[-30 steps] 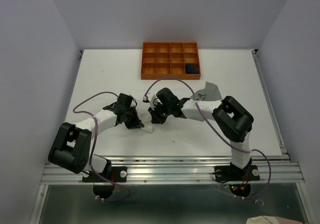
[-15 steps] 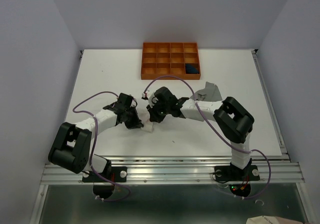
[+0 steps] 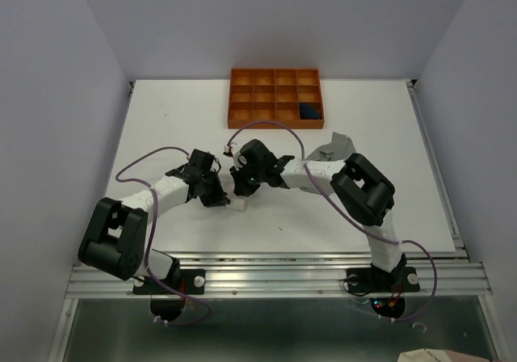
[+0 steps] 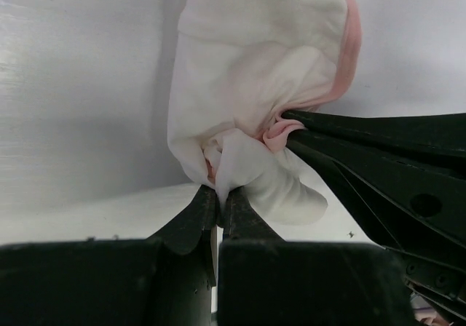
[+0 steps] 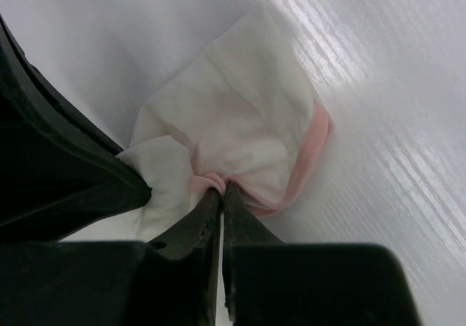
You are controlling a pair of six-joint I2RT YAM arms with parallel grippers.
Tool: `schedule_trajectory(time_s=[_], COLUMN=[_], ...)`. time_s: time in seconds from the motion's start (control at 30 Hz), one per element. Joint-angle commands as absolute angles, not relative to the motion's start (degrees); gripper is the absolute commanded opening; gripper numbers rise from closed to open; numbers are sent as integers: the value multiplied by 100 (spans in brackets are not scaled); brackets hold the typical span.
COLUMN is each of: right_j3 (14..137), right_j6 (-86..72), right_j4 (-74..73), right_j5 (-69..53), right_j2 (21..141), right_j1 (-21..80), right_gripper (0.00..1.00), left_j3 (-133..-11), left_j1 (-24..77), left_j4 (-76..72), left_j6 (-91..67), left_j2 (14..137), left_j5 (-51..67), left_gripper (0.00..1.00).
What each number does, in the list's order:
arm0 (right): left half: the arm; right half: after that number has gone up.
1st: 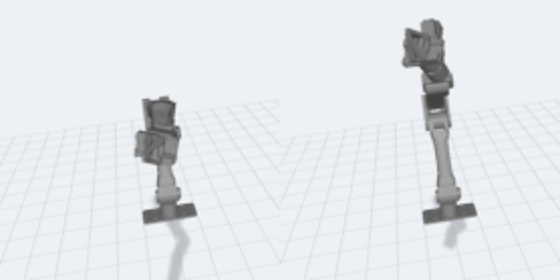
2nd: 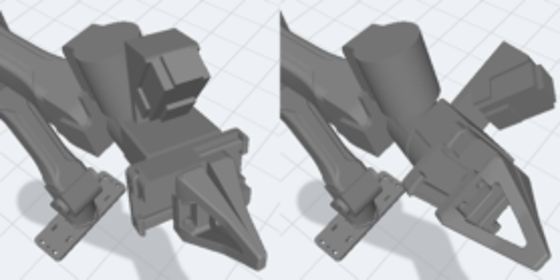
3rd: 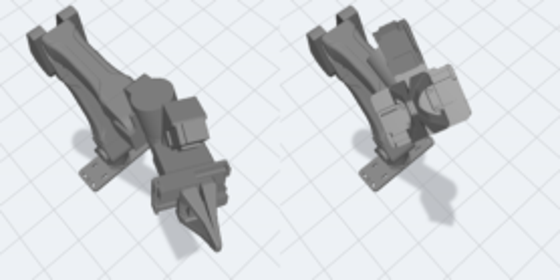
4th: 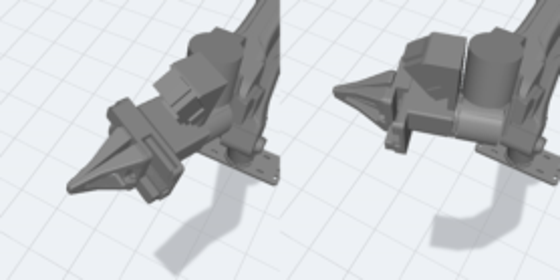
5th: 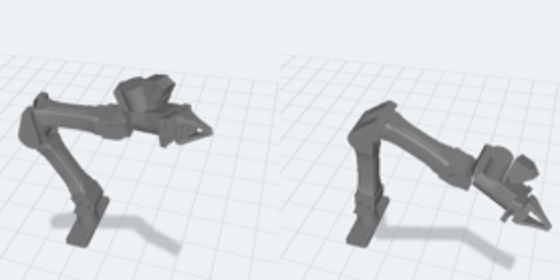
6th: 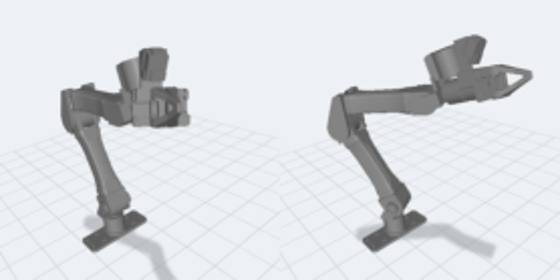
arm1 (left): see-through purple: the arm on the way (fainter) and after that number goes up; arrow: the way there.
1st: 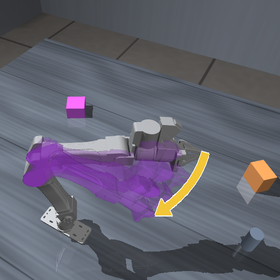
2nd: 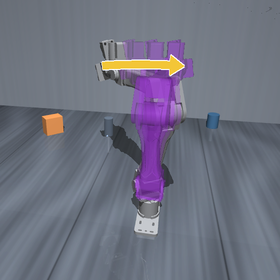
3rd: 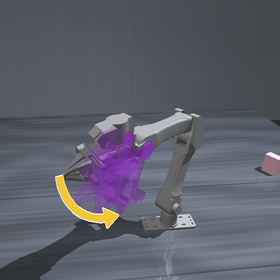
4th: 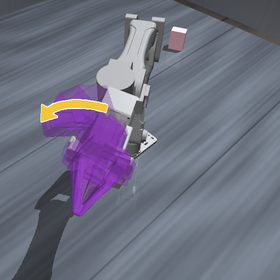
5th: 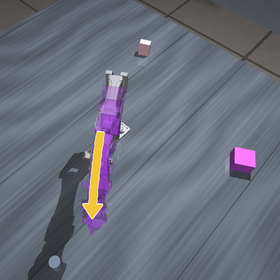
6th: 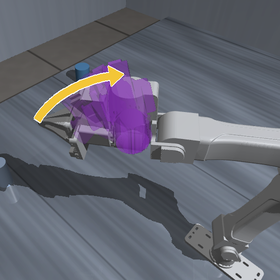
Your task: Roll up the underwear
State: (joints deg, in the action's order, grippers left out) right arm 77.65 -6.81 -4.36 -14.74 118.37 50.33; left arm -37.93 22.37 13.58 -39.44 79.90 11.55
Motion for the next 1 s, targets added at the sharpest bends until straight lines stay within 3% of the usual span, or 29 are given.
schedule_trajectory(time_s=[0.0, 0.03, 0.17, 0.33, 0.43, 0.63, 0.97], right_j3=[7989, 8007, 7945, 7954, 8024, 8051, 7314], right_j6=[-1010, -1011, -1011, -818, -581, -334, 544], right_j4=[-535, -614, -799, -861, -853, -817, -169], right_j5=[-1230, -1222, -1108, -1397, -1686, -1898, -2628], right_j2=[12119, 12138, 12059, 11629, 11348, 11013, 10452], right_j1=[5063, 5063, 5063, 5063, 5063, 5063, 5124], right_gripper=[14, 20, 25, 40, 34, 47, 52], left_j3=[-3841, -3858, -3999, -4113, -4166, -4210, -4236], left_j1=[2197, 2189, 2153, 2083, 2048, 2004, 1890], left_j4=[1907, 2003, 2293, 2540, 2575, 2698, 2830], left_j6=[-3823, -3884, -4227, -4526, -4526, -4553, -4623], left_j2=[8086, 8086, 8077, 8121, 8261, 8341, 8358], left_j5=[747, 669, 475, 352, 465, 492, 553], left_gripper=[0, 0, 0, 0, 0, 0, 0])
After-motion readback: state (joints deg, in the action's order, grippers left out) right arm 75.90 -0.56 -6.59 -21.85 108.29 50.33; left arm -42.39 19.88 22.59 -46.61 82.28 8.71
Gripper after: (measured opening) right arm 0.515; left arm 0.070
